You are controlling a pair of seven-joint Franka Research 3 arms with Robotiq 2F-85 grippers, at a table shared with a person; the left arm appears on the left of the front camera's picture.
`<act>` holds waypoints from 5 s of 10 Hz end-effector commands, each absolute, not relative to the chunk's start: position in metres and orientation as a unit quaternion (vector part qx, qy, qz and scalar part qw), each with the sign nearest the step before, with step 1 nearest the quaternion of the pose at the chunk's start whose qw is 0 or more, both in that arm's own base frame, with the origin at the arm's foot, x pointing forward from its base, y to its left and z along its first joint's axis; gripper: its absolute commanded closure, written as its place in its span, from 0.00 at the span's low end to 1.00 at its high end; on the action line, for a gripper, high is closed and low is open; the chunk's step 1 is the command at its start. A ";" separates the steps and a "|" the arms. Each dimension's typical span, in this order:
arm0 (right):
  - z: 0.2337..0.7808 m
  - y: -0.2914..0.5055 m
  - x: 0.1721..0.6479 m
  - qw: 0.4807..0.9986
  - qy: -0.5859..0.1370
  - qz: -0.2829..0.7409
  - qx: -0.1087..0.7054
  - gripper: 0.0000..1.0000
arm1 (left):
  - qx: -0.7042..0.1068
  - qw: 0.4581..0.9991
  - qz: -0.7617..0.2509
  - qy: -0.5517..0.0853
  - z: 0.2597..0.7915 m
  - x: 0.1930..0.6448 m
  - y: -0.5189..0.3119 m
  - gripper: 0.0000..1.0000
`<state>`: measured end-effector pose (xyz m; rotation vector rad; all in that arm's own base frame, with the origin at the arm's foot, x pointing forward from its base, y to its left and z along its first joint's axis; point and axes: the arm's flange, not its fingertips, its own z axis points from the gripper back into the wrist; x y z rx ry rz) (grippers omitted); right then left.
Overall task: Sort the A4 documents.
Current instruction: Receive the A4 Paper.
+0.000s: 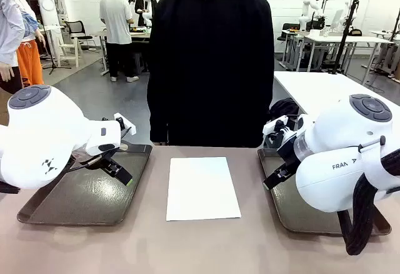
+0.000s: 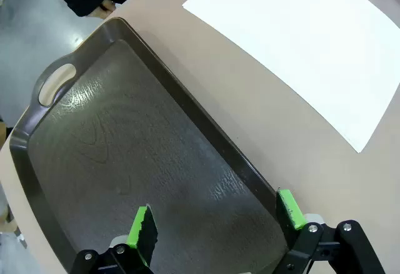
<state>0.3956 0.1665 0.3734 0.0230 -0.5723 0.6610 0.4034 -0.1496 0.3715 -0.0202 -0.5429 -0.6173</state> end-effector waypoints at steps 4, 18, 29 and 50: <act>0.373 0.166 0.396 0.906 -0.277 0.320 0.011 0.00 | -0.010 0.917 -0.300 -0.264 0.372 0.403 -0.150 0.00; 0.407 0.143 0.371 0.884 -0.329 0.329 0.041 0.00 | -0.020 0.907 -0.326 -0.266 0.382 0.384 -0.128 0.00; 0.508 -0.024 0.318 0.821 -0.419 0.329 0.206 0.00 | -0.207 0.818 -0.380 -0.377 0.488 0.284 0.007 0.00; 0.519 -0.022 0.349 0.833 -0.391 0.333 0.206 0.00 | -0.212 0.846 -0.339 -0.353 0.524 0.333 0.027 0.00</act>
